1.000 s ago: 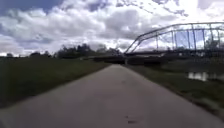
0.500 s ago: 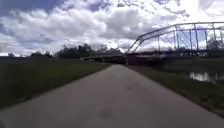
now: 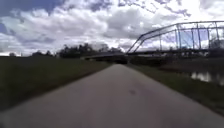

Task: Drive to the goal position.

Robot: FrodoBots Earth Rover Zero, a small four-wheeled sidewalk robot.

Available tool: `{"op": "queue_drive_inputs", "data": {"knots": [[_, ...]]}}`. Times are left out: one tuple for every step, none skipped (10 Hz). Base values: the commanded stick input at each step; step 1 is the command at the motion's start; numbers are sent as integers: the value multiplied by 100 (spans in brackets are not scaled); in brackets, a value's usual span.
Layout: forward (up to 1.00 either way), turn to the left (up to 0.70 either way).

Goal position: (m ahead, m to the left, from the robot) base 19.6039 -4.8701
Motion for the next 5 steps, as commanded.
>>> {"op": "queue_drive_inputs", "data": {"knots": [[100,0],[100,0],[100,0],[100,0],[100,0]]}}
